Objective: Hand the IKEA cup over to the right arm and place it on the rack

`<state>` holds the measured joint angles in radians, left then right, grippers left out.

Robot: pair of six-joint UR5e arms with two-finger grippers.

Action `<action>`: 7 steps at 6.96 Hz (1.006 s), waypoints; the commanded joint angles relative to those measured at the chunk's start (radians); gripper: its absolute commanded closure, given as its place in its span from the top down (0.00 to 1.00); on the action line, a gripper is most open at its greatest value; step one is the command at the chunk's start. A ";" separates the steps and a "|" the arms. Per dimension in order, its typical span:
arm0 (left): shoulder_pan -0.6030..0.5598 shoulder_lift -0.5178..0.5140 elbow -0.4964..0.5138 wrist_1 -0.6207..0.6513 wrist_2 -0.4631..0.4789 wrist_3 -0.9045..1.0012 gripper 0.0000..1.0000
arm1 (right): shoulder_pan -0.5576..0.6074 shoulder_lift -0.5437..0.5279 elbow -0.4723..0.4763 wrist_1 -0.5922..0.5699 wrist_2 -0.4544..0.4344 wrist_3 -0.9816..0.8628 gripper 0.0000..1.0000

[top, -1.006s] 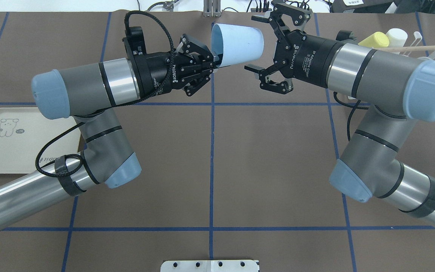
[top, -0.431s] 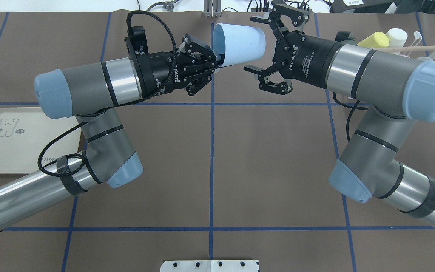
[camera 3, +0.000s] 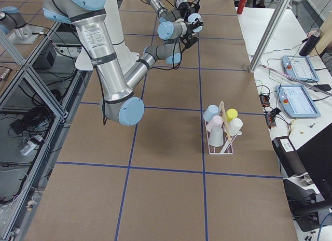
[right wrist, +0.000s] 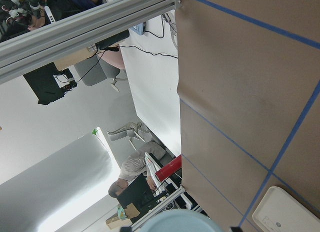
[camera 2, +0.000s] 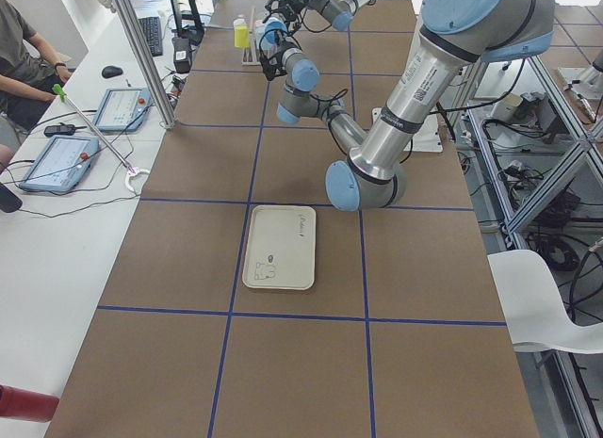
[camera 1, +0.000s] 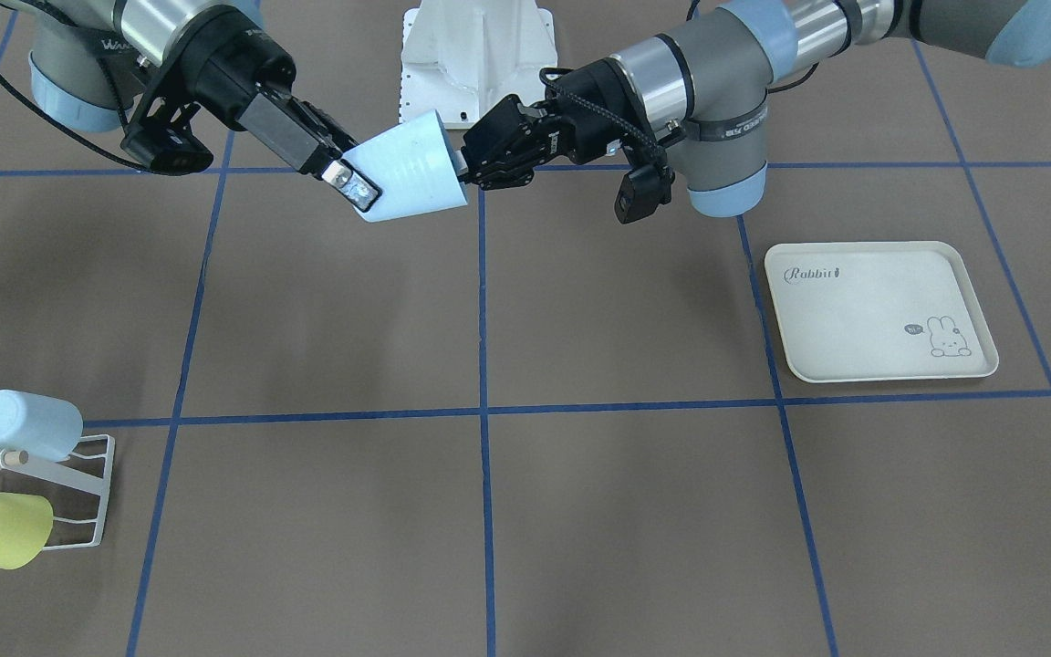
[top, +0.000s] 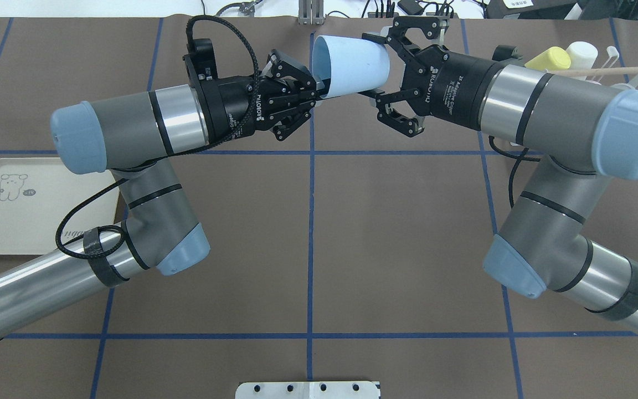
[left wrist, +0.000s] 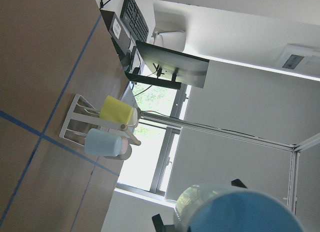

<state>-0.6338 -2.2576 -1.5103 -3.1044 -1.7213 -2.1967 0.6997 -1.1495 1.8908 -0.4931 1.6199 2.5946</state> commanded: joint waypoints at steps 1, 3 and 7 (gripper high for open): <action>0.000 0.001 0.011 0.001 0.000 0.002 0.55 | 0.000 -0.003 -0.001 -0.001 0.000 -0.005 0.00; -0.001 0.001 0.007 0.001 0.000 0.003 0.99 | 0.001 -0.003 -0.001 -0.001 0.000 -0.007 0.00; -0.017 0.018 0.013 0.010 -0.007 0.034 0.99 | 0.137 -0.137 -0.019 -0.024 -0.006 -0.438 0.00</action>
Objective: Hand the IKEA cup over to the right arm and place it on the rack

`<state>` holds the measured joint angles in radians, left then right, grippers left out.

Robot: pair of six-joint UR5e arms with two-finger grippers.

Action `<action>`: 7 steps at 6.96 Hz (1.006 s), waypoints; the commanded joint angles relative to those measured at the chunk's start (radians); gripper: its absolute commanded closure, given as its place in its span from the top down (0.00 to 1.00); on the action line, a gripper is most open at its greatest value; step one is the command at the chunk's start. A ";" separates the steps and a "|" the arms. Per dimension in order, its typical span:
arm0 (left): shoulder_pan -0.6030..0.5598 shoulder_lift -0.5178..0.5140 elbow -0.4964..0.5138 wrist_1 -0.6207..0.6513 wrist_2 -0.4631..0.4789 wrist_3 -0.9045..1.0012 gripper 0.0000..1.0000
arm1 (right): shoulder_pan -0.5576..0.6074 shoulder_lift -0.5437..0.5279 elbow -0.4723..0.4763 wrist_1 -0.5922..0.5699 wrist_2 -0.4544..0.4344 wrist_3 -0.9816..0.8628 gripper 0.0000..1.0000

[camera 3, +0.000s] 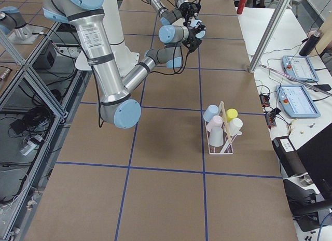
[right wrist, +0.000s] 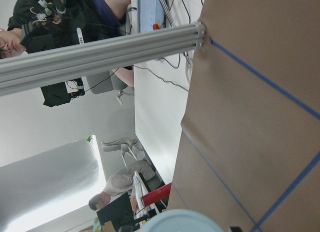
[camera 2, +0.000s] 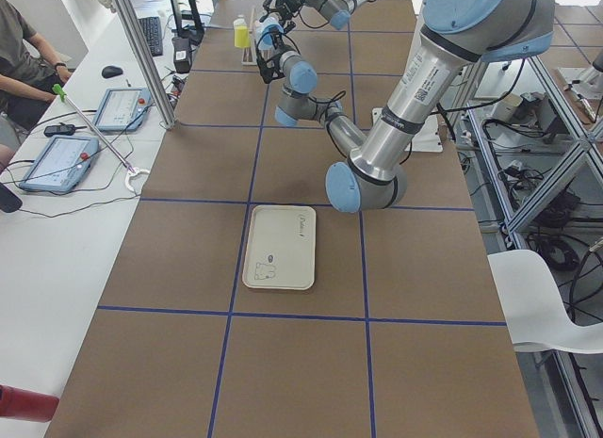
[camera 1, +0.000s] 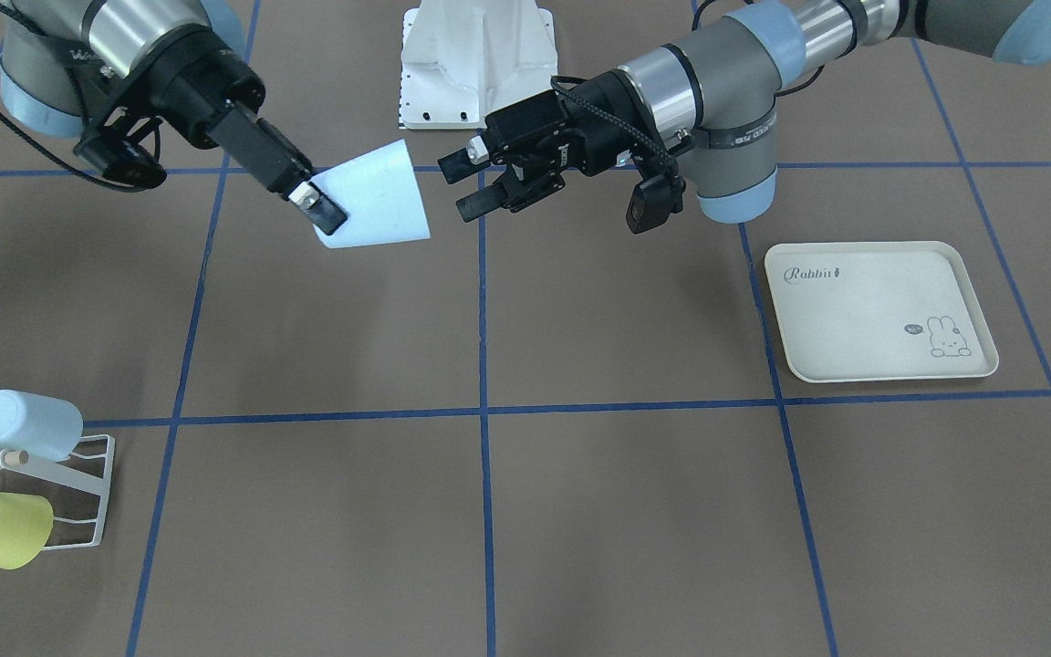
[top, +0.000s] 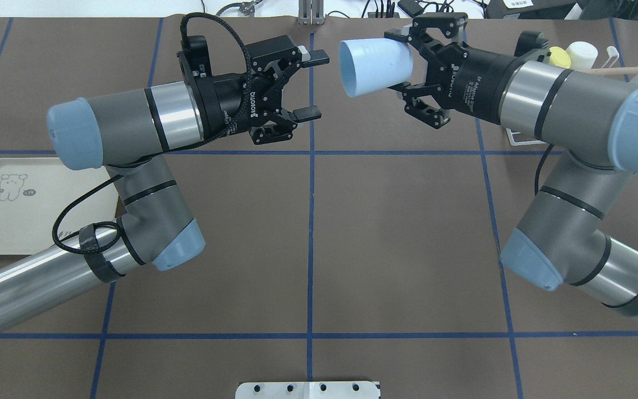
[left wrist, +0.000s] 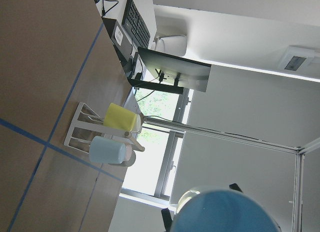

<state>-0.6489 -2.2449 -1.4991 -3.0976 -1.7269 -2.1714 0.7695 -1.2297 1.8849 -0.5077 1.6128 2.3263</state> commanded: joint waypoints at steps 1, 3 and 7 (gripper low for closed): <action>0.000 0.008 0.002 0.005 -0.002 0.027 0.99 | 0.144 -0.063 -0.065 -0.046 0.009 -0.347 0.00; 0.003 0.021 0.003 0.005 0.000 0.025 0.99 | 0.268 -0.063 -0.169 -0.130 -0.013 -0.772 0.00; 0.005 0.022 0.013 0.007 0.003 0.025 0.99 | 0.477 -0.042 -0.439 -0.121 -0.028 -1.306 0.00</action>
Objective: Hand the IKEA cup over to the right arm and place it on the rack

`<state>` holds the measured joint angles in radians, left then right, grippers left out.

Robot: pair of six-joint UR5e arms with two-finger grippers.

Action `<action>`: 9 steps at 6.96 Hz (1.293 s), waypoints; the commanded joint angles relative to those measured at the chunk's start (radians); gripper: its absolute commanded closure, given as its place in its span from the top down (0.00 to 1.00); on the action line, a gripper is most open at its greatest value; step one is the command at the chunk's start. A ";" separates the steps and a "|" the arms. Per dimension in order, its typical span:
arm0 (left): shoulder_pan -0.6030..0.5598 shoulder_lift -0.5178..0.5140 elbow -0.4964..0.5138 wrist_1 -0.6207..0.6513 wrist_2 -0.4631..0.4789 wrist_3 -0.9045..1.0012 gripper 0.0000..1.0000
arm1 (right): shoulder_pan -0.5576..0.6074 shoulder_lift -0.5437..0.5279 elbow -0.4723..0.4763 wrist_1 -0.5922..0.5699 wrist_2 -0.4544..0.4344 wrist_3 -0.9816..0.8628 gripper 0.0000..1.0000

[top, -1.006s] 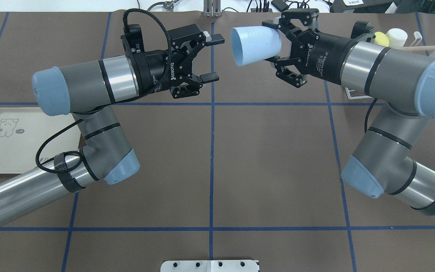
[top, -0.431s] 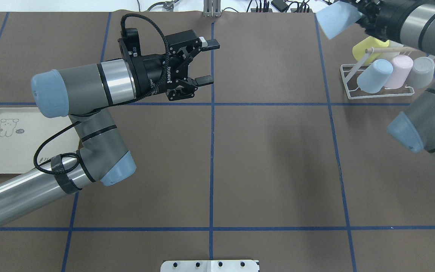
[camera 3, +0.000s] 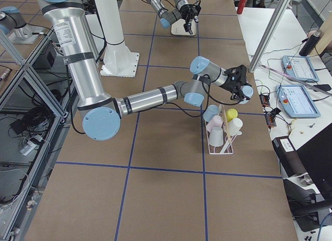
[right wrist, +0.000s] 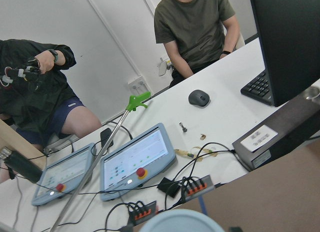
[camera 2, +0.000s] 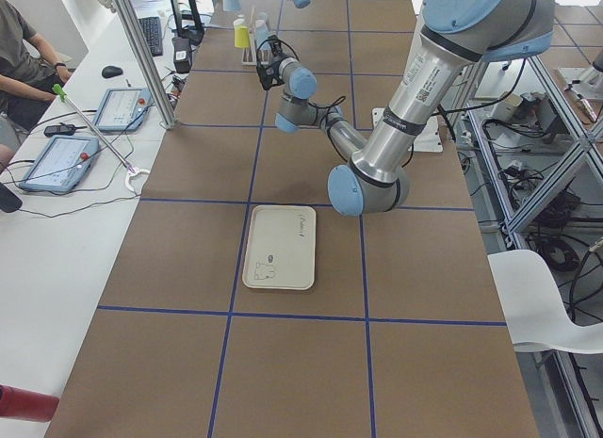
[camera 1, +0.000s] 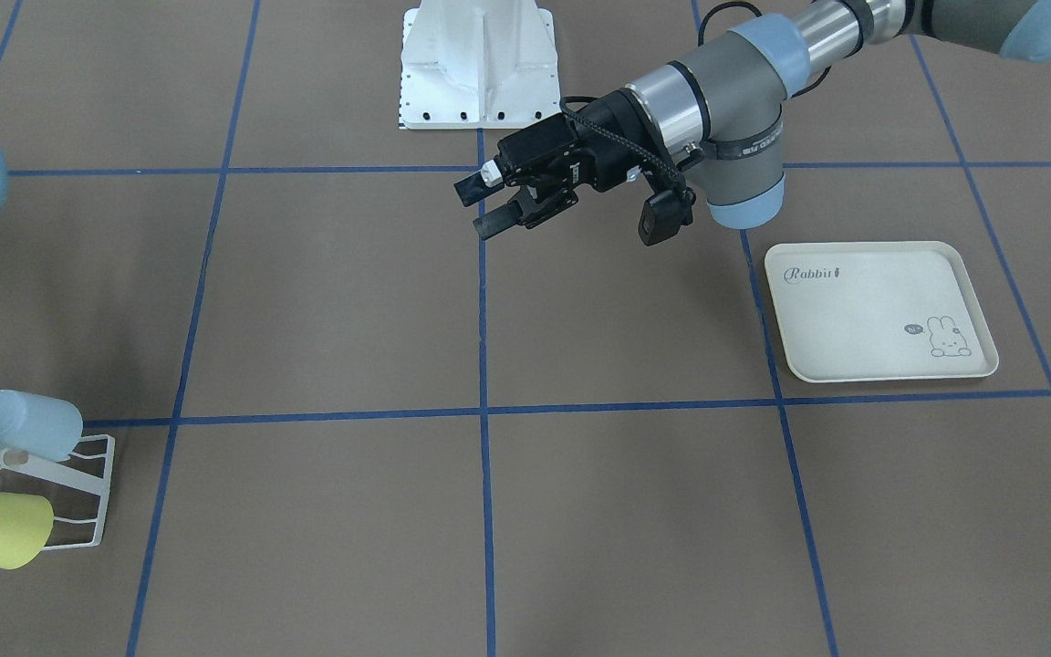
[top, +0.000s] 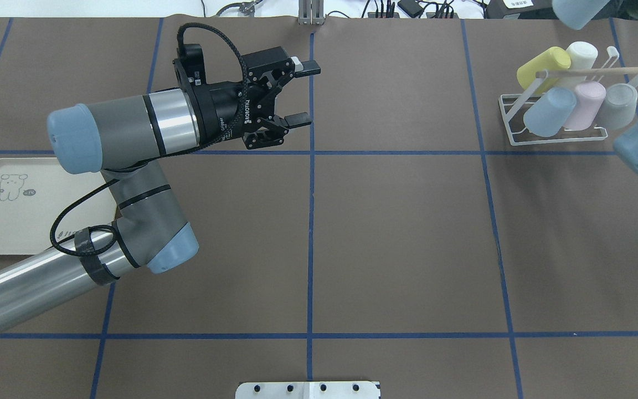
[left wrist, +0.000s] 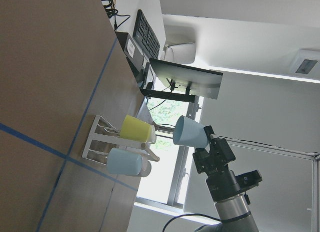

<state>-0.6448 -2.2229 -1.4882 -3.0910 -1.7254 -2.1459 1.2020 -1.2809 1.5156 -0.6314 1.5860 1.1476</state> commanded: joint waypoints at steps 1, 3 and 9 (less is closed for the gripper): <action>-0.001 0.000 0.002 0.000 0.001 0.001 0.99 | 0.047 0.014 -0.131 0.007 -0.004 -0.179 0.00; 0.001 0.002 0.005 0.000 0.001 0.000 0.99 | 0.047 0.058 -0.230 0.050 -0.005 -0.227 0.00; 0.005 0.014 0.005 0.000 0.003 0.001 0.99 | 0.045 0.037 -0.256 0.055 0.011 -0.229 0.00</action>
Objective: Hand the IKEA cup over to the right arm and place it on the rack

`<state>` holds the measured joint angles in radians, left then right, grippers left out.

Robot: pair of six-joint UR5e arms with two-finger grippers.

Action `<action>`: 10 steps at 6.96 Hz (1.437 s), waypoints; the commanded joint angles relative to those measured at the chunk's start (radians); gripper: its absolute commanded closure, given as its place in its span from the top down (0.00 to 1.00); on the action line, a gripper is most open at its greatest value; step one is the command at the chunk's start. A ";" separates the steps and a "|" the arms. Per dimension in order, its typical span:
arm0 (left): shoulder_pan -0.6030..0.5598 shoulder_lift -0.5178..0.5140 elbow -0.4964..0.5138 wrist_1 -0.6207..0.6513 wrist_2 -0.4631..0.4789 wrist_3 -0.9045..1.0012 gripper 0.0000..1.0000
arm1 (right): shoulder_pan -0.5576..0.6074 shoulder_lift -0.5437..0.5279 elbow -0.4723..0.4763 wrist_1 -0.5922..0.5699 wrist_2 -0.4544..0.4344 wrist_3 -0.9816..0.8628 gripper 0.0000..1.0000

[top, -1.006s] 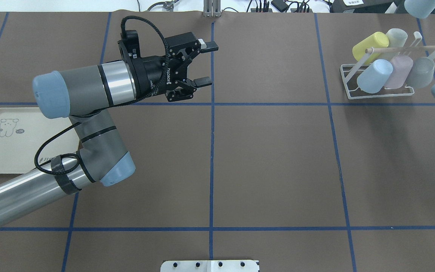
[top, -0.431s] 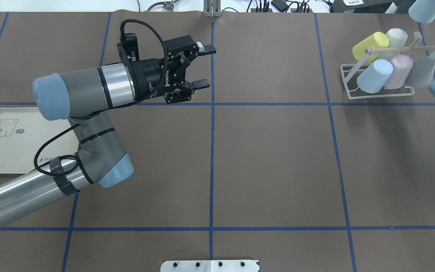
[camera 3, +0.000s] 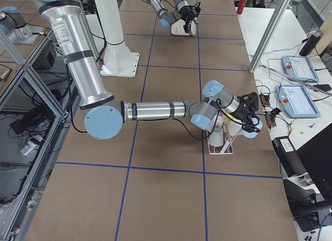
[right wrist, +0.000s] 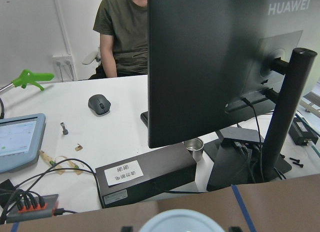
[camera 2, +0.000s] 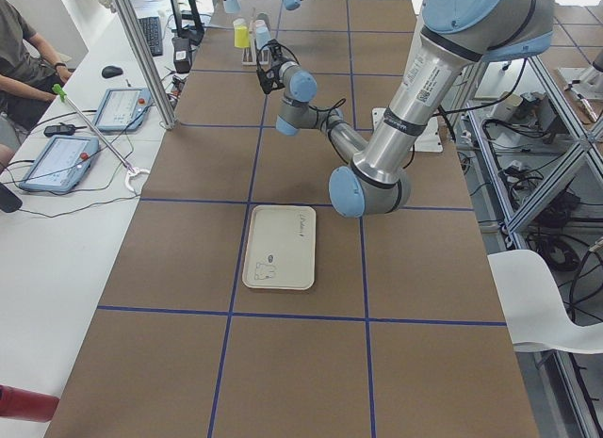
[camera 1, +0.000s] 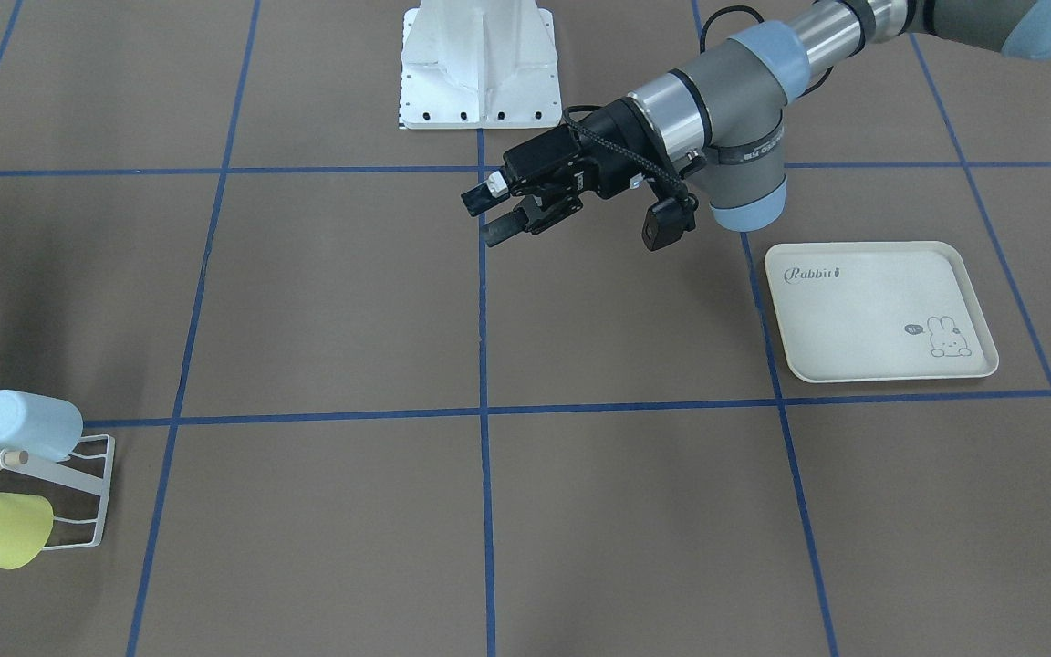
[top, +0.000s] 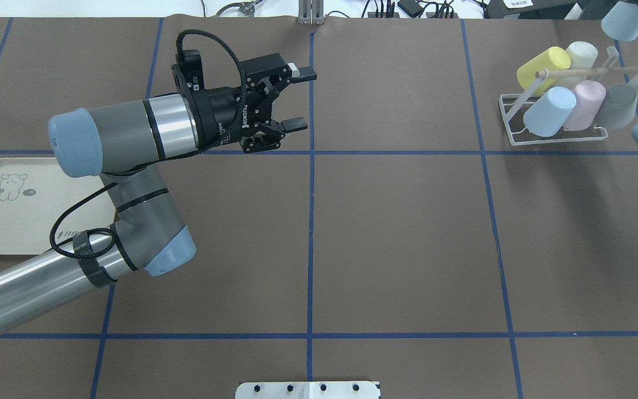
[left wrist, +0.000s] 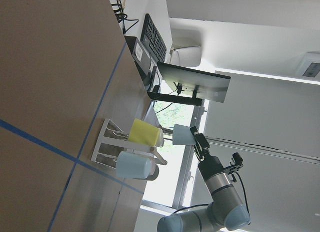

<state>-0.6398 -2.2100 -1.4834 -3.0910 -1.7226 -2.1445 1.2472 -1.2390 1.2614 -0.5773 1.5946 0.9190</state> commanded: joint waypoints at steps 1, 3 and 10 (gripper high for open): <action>0.000 0.001 0.000 0.000 0.000 0.000 0.99 | 0.000 -0.013 -0.001 0.001 0.004 0.000 0.00; 0.000 0.000 0.000 0.000 0.000 0.000 0.99 | 0.000 -0.020 0.015 0.002 0.005 0.003 0.00; 0.000 0.000 0.002 0.000 0.000 0.000 0.99 | -0.023 -0.051 0.029 0.002 0.015 0.004 0.00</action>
<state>-0.6397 -2.2104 -1.4819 -3.0910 -1.7227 -2.1445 1.2266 -1.2882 1.2900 -0.5744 1.6088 0.9234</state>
